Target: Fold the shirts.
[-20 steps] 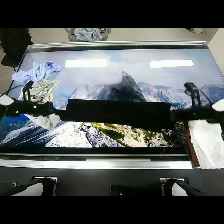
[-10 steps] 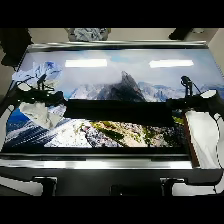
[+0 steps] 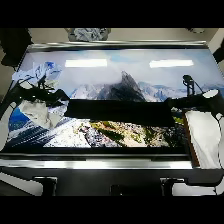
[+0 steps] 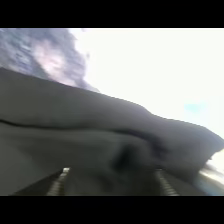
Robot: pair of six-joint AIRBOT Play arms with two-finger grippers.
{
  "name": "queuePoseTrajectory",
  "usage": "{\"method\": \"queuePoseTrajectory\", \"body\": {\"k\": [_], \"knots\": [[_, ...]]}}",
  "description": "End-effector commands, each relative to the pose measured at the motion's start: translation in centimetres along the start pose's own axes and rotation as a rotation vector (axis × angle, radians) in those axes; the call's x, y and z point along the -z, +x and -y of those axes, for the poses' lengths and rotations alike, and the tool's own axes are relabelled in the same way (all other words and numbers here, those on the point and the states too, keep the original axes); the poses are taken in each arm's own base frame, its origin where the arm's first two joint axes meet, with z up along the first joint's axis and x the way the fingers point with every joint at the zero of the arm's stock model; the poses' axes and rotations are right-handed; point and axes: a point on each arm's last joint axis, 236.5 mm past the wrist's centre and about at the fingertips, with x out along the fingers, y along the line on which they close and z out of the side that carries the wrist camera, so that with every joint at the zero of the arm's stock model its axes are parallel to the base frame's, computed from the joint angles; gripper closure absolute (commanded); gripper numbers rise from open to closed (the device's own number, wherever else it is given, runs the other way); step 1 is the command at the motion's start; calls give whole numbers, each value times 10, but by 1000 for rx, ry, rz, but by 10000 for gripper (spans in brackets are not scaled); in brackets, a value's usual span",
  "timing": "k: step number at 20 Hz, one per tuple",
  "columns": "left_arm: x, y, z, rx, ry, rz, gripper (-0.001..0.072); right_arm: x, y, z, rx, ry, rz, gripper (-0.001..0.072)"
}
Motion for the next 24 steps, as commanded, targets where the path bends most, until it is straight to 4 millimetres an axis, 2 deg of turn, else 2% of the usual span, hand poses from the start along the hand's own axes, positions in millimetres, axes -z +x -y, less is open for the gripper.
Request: {"method": "queuePoseTrajectory", "body": {"k": [1, 3, 4, 6, 9, 13, 17, 19, 20, 21, 22, 24], "knots": [[-7, -41, 17, -23, 81, 61, 93, 23, -28, 43, 161, -20, -81, 0], [-5, -58, 32, -16, 110, 86, 93, 53, -20, 39, 74, 39, -179, 0], [-3, -64, 41, -10, 129, 97, 94, 67, -11, 30, 8, 48, -226, -1], [1, -70, 58, 0, 165, 108, 95, 81, 8, 10, -122, 91, -269, -6], [13, -67, 76, 11, 208, 86, 96, 84, 29, 4, -192, 161, -263, -6], [26, -58, 91, 17, 246, 49, 96, 86, 34, 6, -194, 172, -266, -6], [33, -52, 101, 25, 269, 34, 96, 87, 38, -26, -358, 235, -273, -6], [36, -51, 104, 27, 276, 29, 96, 85, 45, -33, -400, 285, -256, 14], [36, -50, 105, 27, 277, 27, 96, 85, 46, -32, -394, 290, -250, 153], [38, -50, 106, 28, 279, 22, 96, 83, 48, -29, -383, 291, -241, 467], [40, -49, 107, 29, 282, 17, 96, 81, 47, -28, -378, 294, -232, 666], [43, -46, 112, 34, 291, 8, 107, 68, 41, -33, -390, 298, -193, 669]]}}
